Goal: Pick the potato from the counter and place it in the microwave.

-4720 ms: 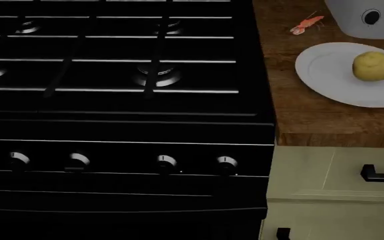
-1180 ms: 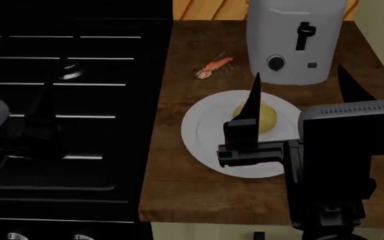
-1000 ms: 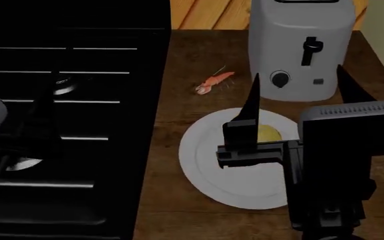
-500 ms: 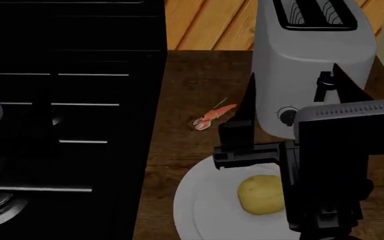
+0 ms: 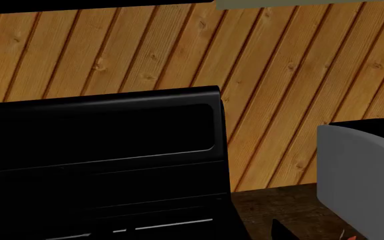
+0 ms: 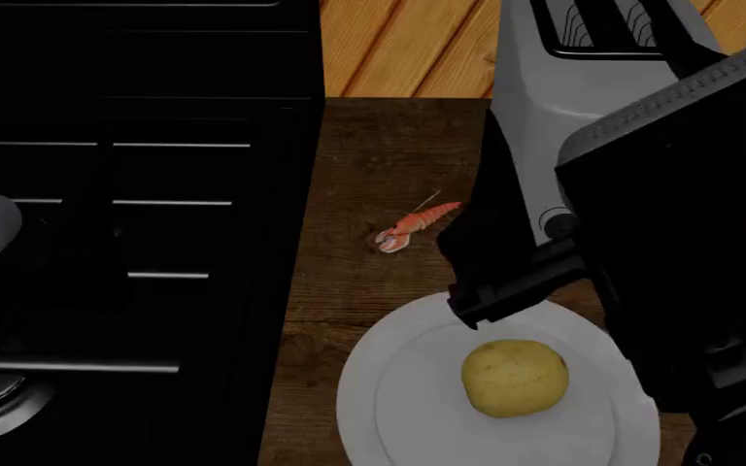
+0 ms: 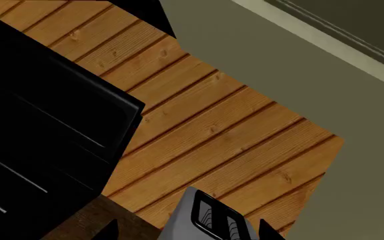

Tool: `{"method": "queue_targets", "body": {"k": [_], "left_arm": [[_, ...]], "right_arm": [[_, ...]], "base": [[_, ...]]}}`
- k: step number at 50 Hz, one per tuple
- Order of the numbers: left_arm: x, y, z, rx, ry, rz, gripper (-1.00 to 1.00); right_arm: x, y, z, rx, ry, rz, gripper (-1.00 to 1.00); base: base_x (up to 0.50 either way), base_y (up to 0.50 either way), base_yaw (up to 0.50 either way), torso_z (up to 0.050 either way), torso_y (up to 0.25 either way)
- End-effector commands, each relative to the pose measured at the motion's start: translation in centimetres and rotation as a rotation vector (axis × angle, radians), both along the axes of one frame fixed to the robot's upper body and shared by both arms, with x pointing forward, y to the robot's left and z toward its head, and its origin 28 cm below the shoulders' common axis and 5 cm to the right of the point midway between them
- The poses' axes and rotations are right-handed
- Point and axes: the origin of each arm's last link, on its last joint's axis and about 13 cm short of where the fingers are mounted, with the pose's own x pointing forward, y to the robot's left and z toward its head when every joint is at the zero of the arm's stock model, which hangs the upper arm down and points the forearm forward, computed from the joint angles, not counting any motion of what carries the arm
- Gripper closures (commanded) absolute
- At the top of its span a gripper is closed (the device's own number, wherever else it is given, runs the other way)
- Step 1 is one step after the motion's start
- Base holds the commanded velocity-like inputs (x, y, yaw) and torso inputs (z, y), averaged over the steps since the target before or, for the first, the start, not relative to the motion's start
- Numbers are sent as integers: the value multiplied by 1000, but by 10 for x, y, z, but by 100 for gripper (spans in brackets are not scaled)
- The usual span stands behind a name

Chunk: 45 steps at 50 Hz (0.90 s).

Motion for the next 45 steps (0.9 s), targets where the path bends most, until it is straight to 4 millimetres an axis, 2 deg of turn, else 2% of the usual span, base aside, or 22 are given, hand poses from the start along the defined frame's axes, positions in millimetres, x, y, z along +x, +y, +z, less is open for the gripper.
{"method": "queue_targets", "body": {"k": [1,5,9,14,21,32,45], "left_arm": [[3,-4,0,-16,-1,-16,-100],[4,-4,0,-13,-1,-17,-100],[4,-5,0,-10,-1,-21,-100],[5,-4,2,-8,-4,-19,-100],[5,-3,3,-7,-9,-13,-100],[2,-2,6,-2,-15,-10,-100],[1,-4,6,4,-14,-13,-100]], "right_arm": [[-22,-22,59,-293,160,93,-100],[-25,-27,80,-423,248,103,-100],[-25,-29,93,-498,309,124,-100],[-18,-29,98,-617,391,183,-100],[-10,-28,107,-651,481,299,-100],[-11,-24,106,-733,588,434,-100],[-6,-24,89,-820,673,494,-100]], "base": [[0,0,0,0,0],[0,0,0,0,0],[0,0,0,0,0],[0,0,0,0,0],[0,0,0,0,0],[0,0,0,0,0],[0,0,0,0,0]]}}
